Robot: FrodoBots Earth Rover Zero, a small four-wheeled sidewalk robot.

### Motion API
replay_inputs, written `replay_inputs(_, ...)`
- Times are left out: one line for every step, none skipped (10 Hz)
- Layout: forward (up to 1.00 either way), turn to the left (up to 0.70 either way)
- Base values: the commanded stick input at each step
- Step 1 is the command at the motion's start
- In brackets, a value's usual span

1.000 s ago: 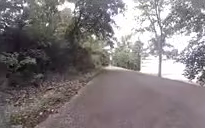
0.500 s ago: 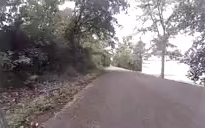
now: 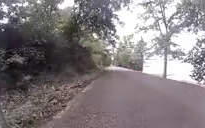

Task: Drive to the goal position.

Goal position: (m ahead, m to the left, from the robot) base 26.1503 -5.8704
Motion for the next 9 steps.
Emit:
replay_inputs(0.7,0.0)
replay_inputs(0.7,0.0)
replay_inputs(0.7,-0.02)
replay_inputs(0.7,-0.04)
replay_inputs(0.7,-0.33)
replay_inputs(0.7,-0.34)
replay_inputs(0.7,-0.34)
replay_inputs(0.7,-0.34)
replay_inputs(0.7,-0.34)
